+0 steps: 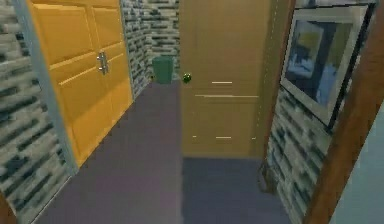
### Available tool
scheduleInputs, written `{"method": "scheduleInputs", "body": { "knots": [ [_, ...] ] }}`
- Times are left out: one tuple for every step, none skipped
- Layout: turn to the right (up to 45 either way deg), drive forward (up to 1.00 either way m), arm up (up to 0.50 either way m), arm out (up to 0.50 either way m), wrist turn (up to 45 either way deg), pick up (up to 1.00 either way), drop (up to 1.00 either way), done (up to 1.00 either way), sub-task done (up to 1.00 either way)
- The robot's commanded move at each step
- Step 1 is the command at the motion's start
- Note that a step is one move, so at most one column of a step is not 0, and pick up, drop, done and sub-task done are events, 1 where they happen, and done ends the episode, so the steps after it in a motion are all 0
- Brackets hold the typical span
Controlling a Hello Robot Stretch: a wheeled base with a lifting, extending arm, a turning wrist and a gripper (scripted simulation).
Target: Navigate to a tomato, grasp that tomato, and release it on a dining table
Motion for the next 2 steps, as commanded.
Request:
{"method": "scheduleInputs", "body": {
  "knots": [
    [0.0, 0.2, 0.0, 0.0, 0.0, 0.0, 0.0, 0.0, 0.0],
    [-39.0, 0.0, 0.0, 0.0, 0.0, 0.0, 0.0, 0.0, 0.0]
  ]
}}
